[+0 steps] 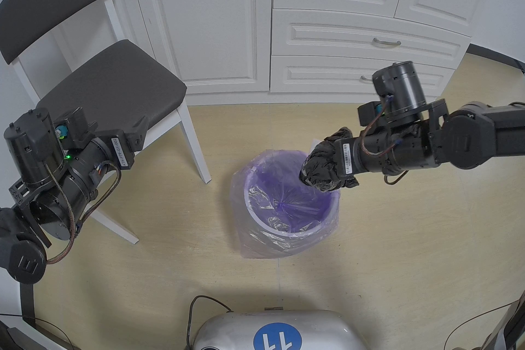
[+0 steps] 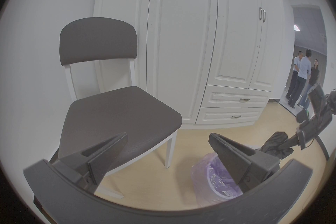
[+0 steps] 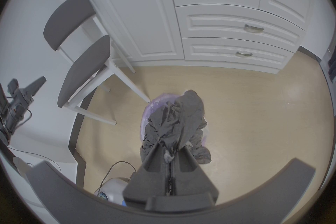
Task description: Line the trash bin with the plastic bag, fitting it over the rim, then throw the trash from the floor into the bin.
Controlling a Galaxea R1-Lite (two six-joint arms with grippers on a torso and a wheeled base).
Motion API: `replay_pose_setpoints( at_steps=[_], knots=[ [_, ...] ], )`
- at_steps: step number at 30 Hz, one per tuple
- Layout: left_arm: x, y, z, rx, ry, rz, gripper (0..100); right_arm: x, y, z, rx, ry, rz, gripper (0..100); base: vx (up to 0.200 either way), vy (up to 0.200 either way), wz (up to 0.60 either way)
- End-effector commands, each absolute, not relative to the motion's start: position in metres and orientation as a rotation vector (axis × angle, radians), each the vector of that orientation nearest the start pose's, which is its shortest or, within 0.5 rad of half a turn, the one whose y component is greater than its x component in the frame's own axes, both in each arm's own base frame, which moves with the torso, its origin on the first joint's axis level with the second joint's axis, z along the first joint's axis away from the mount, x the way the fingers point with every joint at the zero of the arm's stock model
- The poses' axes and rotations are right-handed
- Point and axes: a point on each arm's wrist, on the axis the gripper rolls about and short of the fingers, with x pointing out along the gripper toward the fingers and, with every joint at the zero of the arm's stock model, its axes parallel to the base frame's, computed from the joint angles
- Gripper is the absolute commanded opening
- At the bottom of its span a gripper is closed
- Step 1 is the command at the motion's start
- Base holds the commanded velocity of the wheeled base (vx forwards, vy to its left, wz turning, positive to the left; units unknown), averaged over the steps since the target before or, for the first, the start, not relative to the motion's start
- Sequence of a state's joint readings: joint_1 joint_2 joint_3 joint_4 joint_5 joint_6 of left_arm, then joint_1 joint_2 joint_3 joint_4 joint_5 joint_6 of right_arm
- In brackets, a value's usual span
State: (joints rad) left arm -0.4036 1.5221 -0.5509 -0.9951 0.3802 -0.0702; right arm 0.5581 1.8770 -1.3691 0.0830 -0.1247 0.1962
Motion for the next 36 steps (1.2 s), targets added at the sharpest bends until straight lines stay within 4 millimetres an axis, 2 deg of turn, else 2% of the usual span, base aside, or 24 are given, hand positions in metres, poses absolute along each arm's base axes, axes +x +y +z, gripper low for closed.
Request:
replay_pose_setpoints(
  at_steps=[1, 6, 12, 23, 36],
  knots=[
    [0.231, -0.085, 0.201, -0.055, -0.027, -0.01, 100, 0.327, 0.219, 0.179, -0.056, 0.665, 0.386, 0, 0.0, 0.0, 0.0],
    [0.23, -0.084, 0.202, -0.056, -0.031, -0.007, 100, 0.337, 0.234, 0.158, -0.091, 0.715, 0.395, 0, 0.0, 0.0, 0.0],
    [0.23, -0.083, 0.202, -0.056, -0.033, -0.001, 100, 0.347, 0.242, 0.137, -0.121, 0.77, 0.389, 0, 0.0, 0.0, 0.0],
    [0.23, -0.078, 0.205, -0.06, -0.045, 0.016, 100, 0.369, 0.249, 0.115, -0.164, 0.827, 0.374, 0, 0.0, 0.0, 0.0],
    [0.232, -0.074, 0.207, -0.063, -0.05, 0.028, 100, 0.405, 0.273, 0.089, -0.19, 0.891, 0.361, 0, 0.0, 0.0, 0.0]
  ],
)
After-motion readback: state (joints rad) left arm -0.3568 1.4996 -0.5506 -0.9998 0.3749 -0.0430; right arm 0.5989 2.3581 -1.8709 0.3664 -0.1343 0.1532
